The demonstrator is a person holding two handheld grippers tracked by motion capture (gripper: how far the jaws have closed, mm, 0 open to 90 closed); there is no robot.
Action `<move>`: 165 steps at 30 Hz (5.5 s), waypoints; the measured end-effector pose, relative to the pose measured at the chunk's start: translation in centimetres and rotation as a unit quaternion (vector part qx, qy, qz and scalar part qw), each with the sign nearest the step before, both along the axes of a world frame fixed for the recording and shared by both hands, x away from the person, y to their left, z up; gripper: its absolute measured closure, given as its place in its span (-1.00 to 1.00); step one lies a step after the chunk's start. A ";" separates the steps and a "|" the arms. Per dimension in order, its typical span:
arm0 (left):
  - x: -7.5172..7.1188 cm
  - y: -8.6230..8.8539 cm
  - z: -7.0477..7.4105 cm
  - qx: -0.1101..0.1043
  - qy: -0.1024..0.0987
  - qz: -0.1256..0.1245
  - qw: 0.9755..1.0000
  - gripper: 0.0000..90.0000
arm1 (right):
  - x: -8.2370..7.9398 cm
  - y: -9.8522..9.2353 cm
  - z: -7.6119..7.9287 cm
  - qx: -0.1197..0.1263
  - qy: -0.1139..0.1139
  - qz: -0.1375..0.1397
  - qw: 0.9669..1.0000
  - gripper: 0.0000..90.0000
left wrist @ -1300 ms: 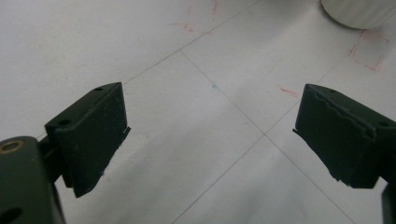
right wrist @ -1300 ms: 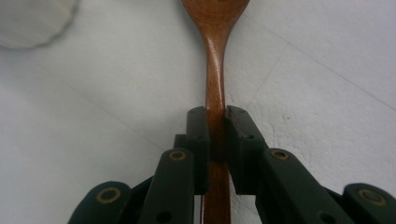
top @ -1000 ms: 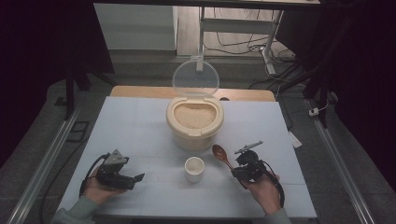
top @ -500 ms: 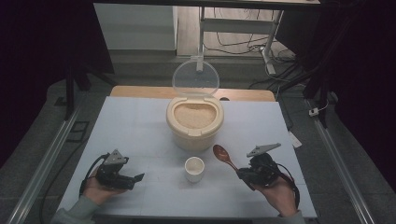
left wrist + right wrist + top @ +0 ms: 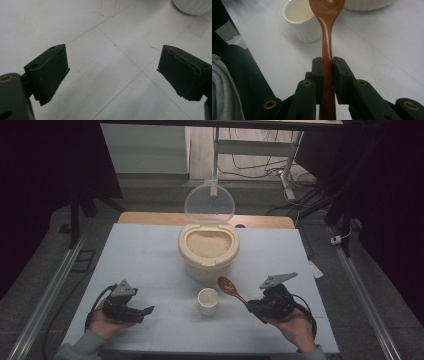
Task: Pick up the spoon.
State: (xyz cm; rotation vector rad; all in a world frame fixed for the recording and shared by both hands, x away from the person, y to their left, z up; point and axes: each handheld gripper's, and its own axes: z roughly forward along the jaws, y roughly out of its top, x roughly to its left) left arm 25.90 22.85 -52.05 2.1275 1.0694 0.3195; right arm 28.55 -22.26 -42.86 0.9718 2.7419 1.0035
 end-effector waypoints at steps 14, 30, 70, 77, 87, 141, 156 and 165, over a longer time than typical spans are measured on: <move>0.0 0.0 0.0 -0.001 0.001 0.000 1.000 -0.80 | 1.3 2.4 0.3 0.023 -0.008 0.041 0.999 0.78; -0.1 0.1 0.1 -0.002 0.000 0.001 1.000 -0.79 | 2.9 7.2 0.3 0.009 -0.015 0.100 0.995 0.78; -1.0 -6.2 8.7 -0.003 -0.097 -0.126 0.987 -0.70 | 2.5 8.3 0.1 -0.006 -0.028 0.143 0.989 0.78; -0.1 -9.3 10.7 0.023 -0.102 -0.181 0.978 -0.66 | 2.3 8.7 0.0 -0.007 -0.031 0.153 0.988 0.78; 1.7 -12.5 10.9 0.062 -0.071 -0.238 0.967 -0.53 | 2.1 9.1 -0.2 -0.013 -0.031 0.169 0.985 0.78; 2.9 -16.1 7.7 0.123 0.009 -0.391 0.912 0.75 | 0.6 9.6 0.1 -0.018 -0.080 0.266 0.960 0.72; 3.4 -14.1 8.8 0.084 -0.034 -0.309 0.947 0.76 | 1.4 5.0 2.3 0.134 -0.159 0.079 0.975 0.06; 3.6 -13.5 8.6 0.075 -0.053 -0.282 0.955 0.76 | 1.2 3.6 1.8 0.150 -0.185 0.007 0.971 -0.13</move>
